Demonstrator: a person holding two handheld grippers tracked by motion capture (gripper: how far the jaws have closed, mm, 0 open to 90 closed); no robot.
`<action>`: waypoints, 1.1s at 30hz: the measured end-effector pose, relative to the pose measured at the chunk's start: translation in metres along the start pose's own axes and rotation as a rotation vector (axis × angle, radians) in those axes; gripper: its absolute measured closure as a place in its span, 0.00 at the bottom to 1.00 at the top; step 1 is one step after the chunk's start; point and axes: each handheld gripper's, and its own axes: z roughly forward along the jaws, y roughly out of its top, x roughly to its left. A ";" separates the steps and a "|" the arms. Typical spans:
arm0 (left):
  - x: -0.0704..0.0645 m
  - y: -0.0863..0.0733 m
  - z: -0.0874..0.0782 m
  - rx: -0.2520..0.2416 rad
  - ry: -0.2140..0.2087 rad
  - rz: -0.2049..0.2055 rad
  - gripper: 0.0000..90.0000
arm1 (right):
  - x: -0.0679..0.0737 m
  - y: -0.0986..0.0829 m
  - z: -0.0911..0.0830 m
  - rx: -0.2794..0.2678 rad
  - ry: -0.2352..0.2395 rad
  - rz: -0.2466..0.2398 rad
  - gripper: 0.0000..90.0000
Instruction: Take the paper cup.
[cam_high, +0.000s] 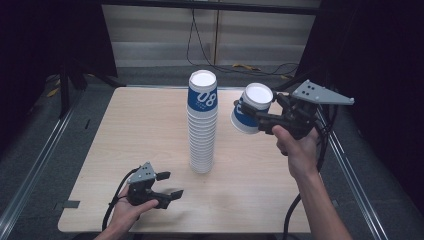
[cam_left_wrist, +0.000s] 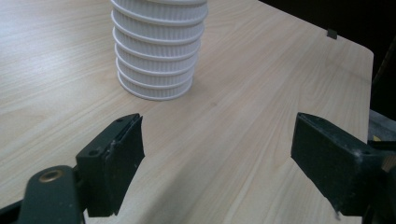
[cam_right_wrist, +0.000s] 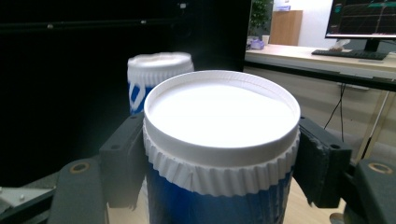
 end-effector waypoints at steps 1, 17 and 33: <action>0.000 0.000 0.000 -0.001 -0.009 -0.002 0.19 | 0.000 -0.004 0.001 0.008 -0.003 0.001 0.32; -0.008 0.004 0.000 0.001 -0.015 0.053 0.18 | 0.003 -0.062 0.008 0.039 0.072 0.070 0.32; -0.015 0.034 0.016 -0.016 -0.076 0.076 0.18 | 0.012 -0.123 0.025 0.127 0.110 0.082 0.32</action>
